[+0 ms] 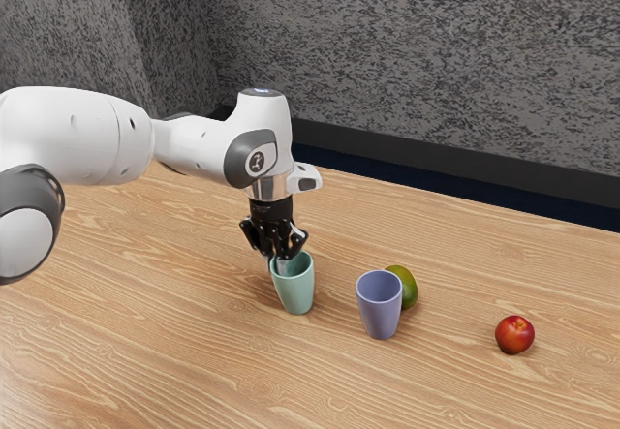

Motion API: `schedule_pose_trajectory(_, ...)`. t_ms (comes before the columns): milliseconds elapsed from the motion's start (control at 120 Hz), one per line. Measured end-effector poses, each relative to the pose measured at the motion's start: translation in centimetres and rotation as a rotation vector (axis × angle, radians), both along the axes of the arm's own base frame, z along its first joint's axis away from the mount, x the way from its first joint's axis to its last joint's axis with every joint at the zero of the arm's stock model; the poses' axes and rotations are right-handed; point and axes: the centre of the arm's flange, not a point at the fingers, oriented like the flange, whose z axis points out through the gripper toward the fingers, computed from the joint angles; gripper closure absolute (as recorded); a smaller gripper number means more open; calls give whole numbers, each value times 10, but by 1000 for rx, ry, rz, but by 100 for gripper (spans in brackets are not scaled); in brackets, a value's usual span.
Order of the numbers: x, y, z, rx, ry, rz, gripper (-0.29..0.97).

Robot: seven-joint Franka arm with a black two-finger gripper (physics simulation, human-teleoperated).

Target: Place the left cup onto the right cup

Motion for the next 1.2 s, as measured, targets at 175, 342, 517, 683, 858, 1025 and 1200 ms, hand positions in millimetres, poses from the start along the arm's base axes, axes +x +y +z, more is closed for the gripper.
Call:
schedule_pose_trajectory(175,0,0,1,6,-3,-5,74)
schedule_pose_trajectory(342,-1,-9,21,11,-35,-29,77)
schedule_pose_trajectory(517,-3,-15,55,12,-88,-49,78)
schedule_pose_trajectory(683,1,-16,89,7,-131,-55,78)
schedule_pose_trajectory(858,10,-21,131,5,-159,-64,79)
schedule_pose_trajectory(1025,9,-23,152,16,-145,-75,79)
schedule_pose_trajectory(1200,2,-37,154,19,-119,-100,79)
